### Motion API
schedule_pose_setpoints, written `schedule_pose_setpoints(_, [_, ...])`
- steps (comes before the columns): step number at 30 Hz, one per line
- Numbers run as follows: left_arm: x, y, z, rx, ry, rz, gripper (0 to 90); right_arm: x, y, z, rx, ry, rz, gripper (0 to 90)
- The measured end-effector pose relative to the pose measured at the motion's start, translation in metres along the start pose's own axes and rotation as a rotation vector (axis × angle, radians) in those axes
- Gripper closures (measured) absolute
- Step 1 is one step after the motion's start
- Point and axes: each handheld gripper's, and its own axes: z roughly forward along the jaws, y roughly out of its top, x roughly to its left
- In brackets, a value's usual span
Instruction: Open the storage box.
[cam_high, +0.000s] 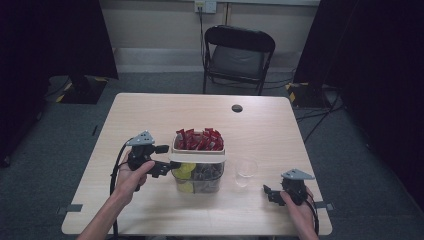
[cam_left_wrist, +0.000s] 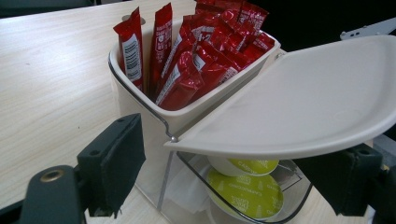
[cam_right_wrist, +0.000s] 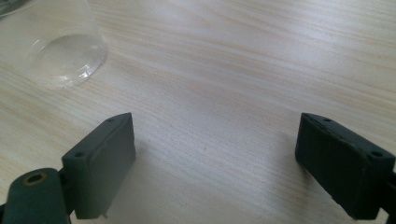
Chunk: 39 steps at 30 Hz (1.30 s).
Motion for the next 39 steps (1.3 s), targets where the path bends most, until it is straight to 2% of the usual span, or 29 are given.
schedule_pose_setpoints(3, [0.001,0.001,-0.001,-0.01,-0.009,-0.006,17.0,0.0,0.0,0.0,0.0,0.0,0.0,11.6])
schedule_pose_setpoints(10, [0.002,0.01,-0.005,-0.011,0.003,0.009,16.8,0.0,0.0,0.0,0.0,0.0,0.0,11.6])
schedule_pose_setpoints(16, [0.005,0.013,-0.007,-0.027,-0.011,-0.011,16.4,0.0,0.0,0.0,0.0,0.0,0.0,11.6])
schedule_pose_setpoints(21, [0.006,0.017,-0.01,-0.027,-0.003,-0.006,16.5,0.0,0.0,0.0,0.0,0.0,0.0,11.6])
schedule_pose_setpoints(24, [0.007,0.019,-0.009,-0.041,-0.011,-0.016,16.3,0.0,0.0,0.0,0.0,0.0,0.0,11.6])
schedule_pose_setpoints(35, [0.016,0.022,-0.008,-0.041,-0.015,-0.033,17.0,0.0,0.0,0.0,0.0,0.0,0.0,11.6])
schedule_pose_setpoints(39, [0.016,0.025,-0.008,-0.047,-0.015,-0.026,17.6,0.0,0.0,0.0,0.0,0.0,0.0,11.6])
